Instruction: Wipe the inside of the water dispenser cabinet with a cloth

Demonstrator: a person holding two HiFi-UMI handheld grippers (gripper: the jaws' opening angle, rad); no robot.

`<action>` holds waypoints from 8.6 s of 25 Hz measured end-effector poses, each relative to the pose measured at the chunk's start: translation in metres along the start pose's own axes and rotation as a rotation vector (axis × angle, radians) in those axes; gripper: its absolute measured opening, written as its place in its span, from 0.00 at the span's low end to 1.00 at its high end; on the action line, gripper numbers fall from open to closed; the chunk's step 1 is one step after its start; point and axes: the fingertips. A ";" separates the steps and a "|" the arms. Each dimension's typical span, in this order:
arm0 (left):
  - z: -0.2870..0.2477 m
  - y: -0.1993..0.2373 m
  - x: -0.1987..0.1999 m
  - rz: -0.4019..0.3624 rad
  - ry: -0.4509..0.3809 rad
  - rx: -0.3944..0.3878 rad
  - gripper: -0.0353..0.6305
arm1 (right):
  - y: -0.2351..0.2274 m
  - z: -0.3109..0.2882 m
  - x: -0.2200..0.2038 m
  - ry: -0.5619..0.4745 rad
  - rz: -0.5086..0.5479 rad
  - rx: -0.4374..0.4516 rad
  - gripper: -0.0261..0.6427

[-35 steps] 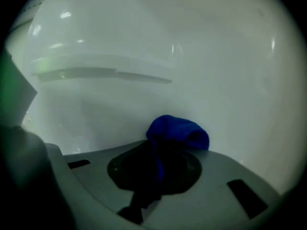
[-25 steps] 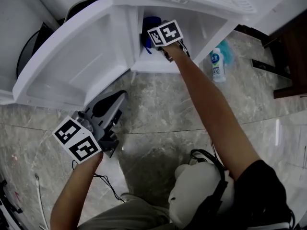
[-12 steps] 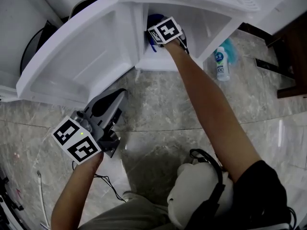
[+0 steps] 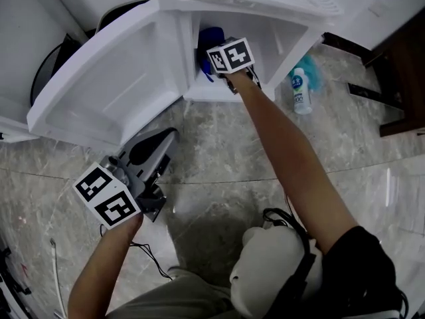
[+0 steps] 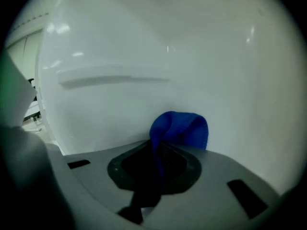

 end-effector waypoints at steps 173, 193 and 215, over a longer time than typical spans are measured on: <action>-0.376 0.141 -0.034 -0.850 0.561 0.241 0.15 | 0.077 0.528 -0.258 -0.345 -0.537 -0.219 0.10; -0.354 0.114 0.022 -0.753 0.174 0.236 0.15 | 0.090 0.551 -0.281 -0.422 -0.607 -0.268 0.10; -0.325 0.028 0.160 -0.630 -0.322 0.165 0.15 | 0.078 0.542 -0.272 -0.507 -0.632 -0.255 0.10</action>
Point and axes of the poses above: the fingertips, and each gripper's own axes: z backward along the fingers, y to its left, x out of its top, and after that the axes turned 7 degrees about y, right-handed
